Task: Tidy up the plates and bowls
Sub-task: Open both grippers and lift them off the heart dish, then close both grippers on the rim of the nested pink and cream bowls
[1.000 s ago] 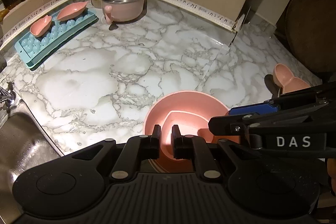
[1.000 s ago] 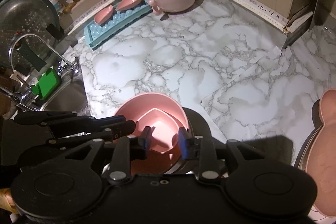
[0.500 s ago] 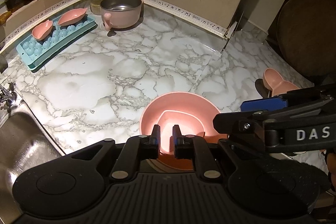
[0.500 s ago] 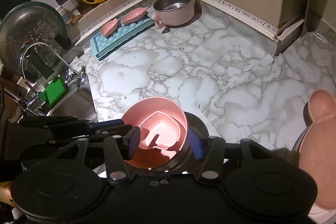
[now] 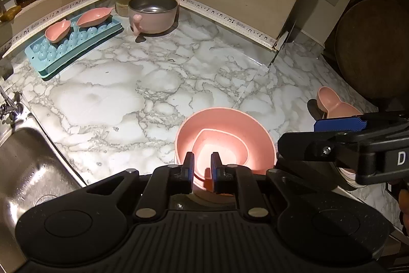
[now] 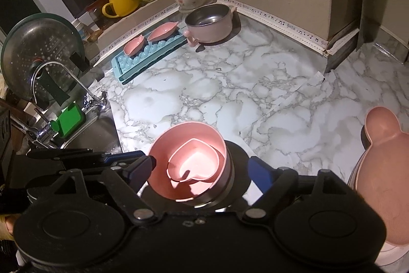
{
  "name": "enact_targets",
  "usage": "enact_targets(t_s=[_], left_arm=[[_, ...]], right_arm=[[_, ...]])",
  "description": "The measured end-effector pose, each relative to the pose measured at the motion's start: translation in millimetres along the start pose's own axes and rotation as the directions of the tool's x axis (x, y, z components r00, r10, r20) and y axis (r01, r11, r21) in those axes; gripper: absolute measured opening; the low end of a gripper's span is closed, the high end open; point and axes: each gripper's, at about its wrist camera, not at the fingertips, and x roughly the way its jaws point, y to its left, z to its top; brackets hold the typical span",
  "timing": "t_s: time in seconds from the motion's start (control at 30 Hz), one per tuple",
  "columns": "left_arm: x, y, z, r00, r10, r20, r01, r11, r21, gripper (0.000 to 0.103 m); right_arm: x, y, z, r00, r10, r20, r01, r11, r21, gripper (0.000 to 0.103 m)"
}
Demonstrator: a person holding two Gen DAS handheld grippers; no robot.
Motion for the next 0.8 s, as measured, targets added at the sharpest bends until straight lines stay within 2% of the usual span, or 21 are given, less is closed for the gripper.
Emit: enact_targets(t_s=[0.03, 0.07, 0.1, 0.13, 0.17, 0.2, 0.37, 0.6, 0.8], left_arm=[[-0.5, 0.6, -0.9, 1.0, -0.002, 0.002, 0.002, 1.0, -0.003, 0.018], [-1.2, 1.2, -1.8, 1.0, -0.005, 0.005, 0.005, 1.0, -0.007, 0.028], [-2.4, 1.8, -2.7, 1.0, -0.007, 0.01, 0.007, 1.0, -0.012, 0.044], [-4.2, 2.5, -3.9, 1.0, -0.008, 0.021, 0.008, 1.0, -0.018, 0.054], [-6.6, 3.0, -5.2, 0.999, -0.005, 0.037, 0.006, 1.0, -0.023, 0.07], [-9.4, 3.0, -6.4, 0.999, -0.001, 0.054, 0.002, 1.0, -0.025, 0.074], [-13.2, 1.0, -10.8, 0.998, 0.015, 0.065, -0.014, 1.0, -0.023, 0.074], [-10.7, -1.4, -19.2, 0.998, 0.038, 0.053, -0.037, 0.999, -0.026, 0.075], [1.5, 3.5, -22.3, 0.998, 0.062, 0.019, -0.061, 0.996, -0.066, 0.075]], right_arm=[[-0.4, -0.4, -0.9, 1.0, 0.0, 0.002, 0.0, 1.0, 0.005, 0.084], [-1.0, -0.6, -1.9, 1.0, 0.001, 0.003, -0.001, 1.0, 0.007, 0.084], [-1.2, -1.0, -3.0, 1.0, 0.001, 0.004, -0.001, 1.0, 0.008, 0.085], [-1.6, -1.4, -4.3, 1.0, 0.001, 0.004, -0.002, 1.0, 0.01, 0.085], [-1.9, -2.0, -5.5, 1.0, 0.003, 0.003, -0.003, 1.0, 0.013, 0.086], [-2.2, -2.6, -6.9, 1.0, 0.004, 0.003, -0.004, 1.0, 0.016, 0.086], [-4.3, -5.0, -13.0, 1.0, 0.0, 0.008, -0.001, 0.999, 0.034, 0.089], [-5.9, -5.8, -23.5, 0.999, -0.027, 0.02, 0.025, 0.997, 0.069, 0.099], [1.7, -15.6, -30.8, 0.999, -0.037, 0.011, 0.034, 0.982, 0.185, 0.099]])
